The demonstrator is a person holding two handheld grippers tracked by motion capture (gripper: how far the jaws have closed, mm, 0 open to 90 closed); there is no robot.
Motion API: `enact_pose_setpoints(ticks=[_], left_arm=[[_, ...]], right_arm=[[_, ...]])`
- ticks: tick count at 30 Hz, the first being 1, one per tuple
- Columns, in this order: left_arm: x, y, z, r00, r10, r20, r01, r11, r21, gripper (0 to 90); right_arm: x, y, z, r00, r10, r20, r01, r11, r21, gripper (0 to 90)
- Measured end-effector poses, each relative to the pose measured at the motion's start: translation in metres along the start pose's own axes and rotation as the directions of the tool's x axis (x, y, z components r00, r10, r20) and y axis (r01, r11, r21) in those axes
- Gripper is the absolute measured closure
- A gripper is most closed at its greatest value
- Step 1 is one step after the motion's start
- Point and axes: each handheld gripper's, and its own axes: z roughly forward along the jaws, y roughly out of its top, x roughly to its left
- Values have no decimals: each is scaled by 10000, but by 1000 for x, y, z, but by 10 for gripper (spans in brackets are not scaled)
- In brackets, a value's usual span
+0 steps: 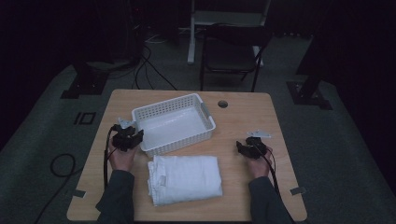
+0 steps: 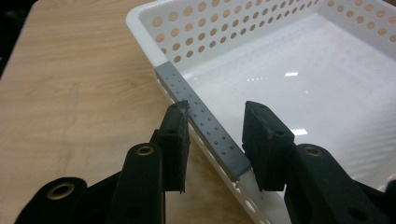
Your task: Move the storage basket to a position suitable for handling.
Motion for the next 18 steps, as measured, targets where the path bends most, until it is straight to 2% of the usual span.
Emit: enact_pose_setpoints(ticks=[4,8,9,13,15,18], left_arm=[[-2,9,8,9999,0,132,1,10000,-60,667],[-8,17,17,9997,116,232,-114,9999,-87,698],[-8,17,17,9997,116,232,-114,9999,-87,700],[-14,25,26,9983,363,467,-360,9993,-63,702],[-16,26,26,9990,238,368,-238,9997,-15,693],[-17,22,20,9986,-283,436,291,9994,-186,576]], right_arm=[[7,10,-11,9997,-188,-145,179,9983,-559,530],[15,19,-21,9979,-384,-531,328,9942,-1023,566],[15,19,-21,9979,-384,-531,328,9942,-1023,566],[24,39,-27,9956,-414,-837,279,9875,-1554,583],[27,49,-26,9945,-366,-986,202,9866,-1620,583],[34,61,-21,9928,-487,-1095,311,9871,-1569,582]])
